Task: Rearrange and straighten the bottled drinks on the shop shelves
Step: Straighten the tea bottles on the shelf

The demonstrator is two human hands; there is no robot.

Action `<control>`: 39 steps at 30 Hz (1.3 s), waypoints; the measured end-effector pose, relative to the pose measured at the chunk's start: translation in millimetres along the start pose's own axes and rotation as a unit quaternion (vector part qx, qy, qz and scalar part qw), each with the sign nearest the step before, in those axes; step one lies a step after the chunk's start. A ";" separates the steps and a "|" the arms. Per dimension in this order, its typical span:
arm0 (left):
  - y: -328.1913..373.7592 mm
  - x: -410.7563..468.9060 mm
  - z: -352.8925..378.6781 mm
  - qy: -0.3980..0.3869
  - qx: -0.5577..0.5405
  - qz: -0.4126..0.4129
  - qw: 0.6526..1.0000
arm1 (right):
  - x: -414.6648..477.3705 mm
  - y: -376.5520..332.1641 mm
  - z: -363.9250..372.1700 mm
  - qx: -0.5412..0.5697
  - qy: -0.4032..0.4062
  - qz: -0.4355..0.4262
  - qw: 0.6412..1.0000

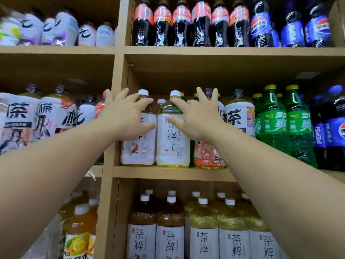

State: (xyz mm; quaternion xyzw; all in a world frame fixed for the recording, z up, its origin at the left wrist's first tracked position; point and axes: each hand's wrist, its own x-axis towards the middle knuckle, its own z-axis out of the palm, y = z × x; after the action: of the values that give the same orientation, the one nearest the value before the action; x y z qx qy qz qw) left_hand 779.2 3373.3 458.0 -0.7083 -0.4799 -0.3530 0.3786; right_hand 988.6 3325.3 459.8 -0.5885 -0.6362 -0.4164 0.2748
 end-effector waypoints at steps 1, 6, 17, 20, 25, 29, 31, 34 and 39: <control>-2.0 0.7 2.0 -0.006 -0.003 -0.002 1.000 | 2.1 -1.9 1.3 -0.001 -0.013 0.004 1.000; -8.8 2.4 8.5 -0.009 -0.026 0.015 1.000 | 8.1 -7.4 2.1 0.001 -0.016 0.021 1.000; -23.7 -17.9 2.2 0.142 -0.248 0.072 0.956 | -19.8 -5.1 4.0 0.126 0.127 -0.035 0.983; -25.0 -33.0 6.2 0.185 -0.332 0.082 0.921 | -33.1 -9.2 5.6 0.214 0.147 -0.057 0.964; -25.1 -46.8 22.2 0.212 -0.423 0.083 0.877 | -43.3 -10.6 15.0 0.323 0.153 -0.079 0.930; -22.0 -53.8 23.9 0.192 -0.469 0.074 0.859 | -47.8 -9.6 18.5 0.375 0.140 -0.090 0.912; -18.8 -56.0 21.0 0.197 -0.453 0.081 0.866 | -50.4 -8.6 17.9 0.388 0.149 -0.089 0.905; -13.5 -59.0 15.9 0.214 -0.442 0.103 0.865 | -55.6 -7.7 17.7 0.408 0.166 -0.085 0.894; -3.6 -65.1 12.5 0.270 -0.405 0.079 0.870 | -65.2 -6.0 4.4 0.406 0.181 -0.086 0.892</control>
State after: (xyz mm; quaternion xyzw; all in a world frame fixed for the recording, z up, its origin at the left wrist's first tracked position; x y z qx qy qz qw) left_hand 758.7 3358.3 396.7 -0.7121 -0.1167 -0.6627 0.2003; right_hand 993.6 3295.4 401.6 -0.2833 -0.7368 -0.2436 0.5636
